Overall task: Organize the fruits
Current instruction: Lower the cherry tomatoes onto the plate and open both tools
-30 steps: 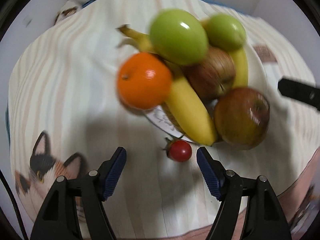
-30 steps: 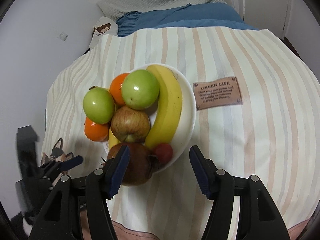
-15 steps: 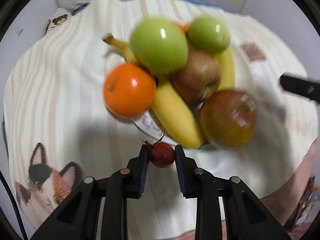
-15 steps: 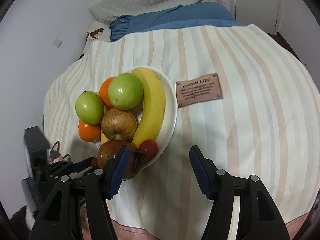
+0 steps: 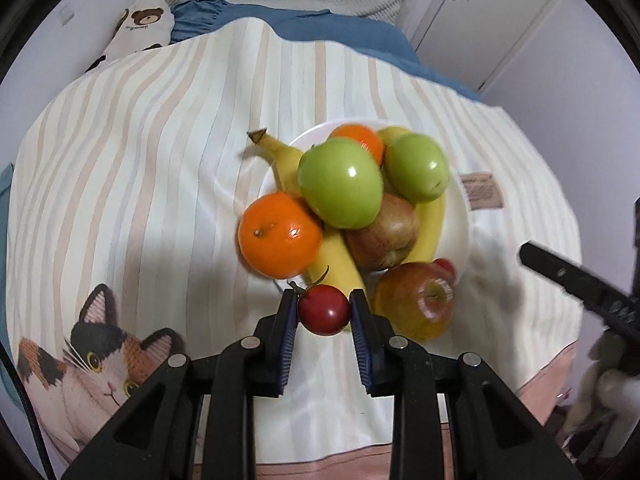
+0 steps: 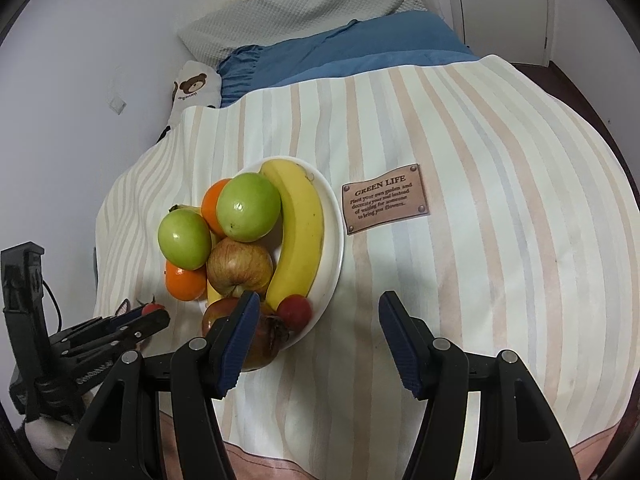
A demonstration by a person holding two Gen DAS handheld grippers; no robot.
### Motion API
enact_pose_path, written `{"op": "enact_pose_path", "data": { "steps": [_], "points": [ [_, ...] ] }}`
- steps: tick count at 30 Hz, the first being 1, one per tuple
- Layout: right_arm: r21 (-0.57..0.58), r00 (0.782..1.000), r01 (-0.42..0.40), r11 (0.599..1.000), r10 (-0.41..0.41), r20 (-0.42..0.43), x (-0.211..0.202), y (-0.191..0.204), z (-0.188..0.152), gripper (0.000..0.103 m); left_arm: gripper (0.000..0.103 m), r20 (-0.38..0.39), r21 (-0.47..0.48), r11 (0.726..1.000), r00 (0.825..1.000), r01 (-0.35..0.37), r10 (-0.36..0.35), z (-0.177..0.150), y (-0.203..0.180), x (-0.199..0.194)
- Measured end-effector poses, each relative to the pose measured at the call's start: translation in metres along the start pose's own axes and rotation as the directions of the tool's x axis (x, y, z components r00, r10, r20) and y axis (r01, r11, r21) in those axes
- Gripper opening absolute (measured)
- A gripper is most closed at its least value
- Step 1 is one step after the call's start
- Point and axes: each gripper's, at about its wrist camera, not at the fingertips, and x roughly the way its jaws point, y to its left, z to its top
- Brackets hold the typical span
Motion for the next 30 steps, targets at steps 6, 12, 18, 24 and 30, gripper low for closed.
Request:
{"op": "enact_pose_path", "data": {
  "steps": [6, 12, 18, 24, 30],
  "points": [
    [0.023, 1.0, -0.01, 1.0, 0.01, -0.013, 0.004, -0.007, 0.0, 0.065, 0.024, 0.01, 0.0, 0.997, 0.997, 0.073, -0.073, 0.026, -0.027, 0.004],
    [0.056, 1.0, -0.009, 0.998, 0.011, -0.024, 0.014, -0.011, 0.002, 0.065, 0.024, -0.069, -0.016, 0.988, 0.985, 0.156, -0.157, 0.046, -0.048, 0.038],
    [0.068, 0.999, -0.011, 0.998, 0.014, -0.032, 0.02, -0.011, 0.008, 0.065, 0.026, -0.118, 0.015, 0.989, 0.983, 0.145, -0.142, 0.047, -0.061, 0.061],
    [0.076, 0.999, -0.012, 0.997, 0.014, -0.034, 0.022, -0.012, 0.008, 0.065, 0.027, -0.148, 0.021, 0.99, 0.98, 0.136, -0.132, 0.047, -0.065, 0.065],
    [0.081, 0.999, -0.01, 0.997, 0.013, -0.036, 0.019, -0.017, 0.008, 0.065, 0.043, -0.136, -0.012, 0.997, 0.987, 0.08, -0.081, 0.043, -0.058, 0.057]
  ]
}}
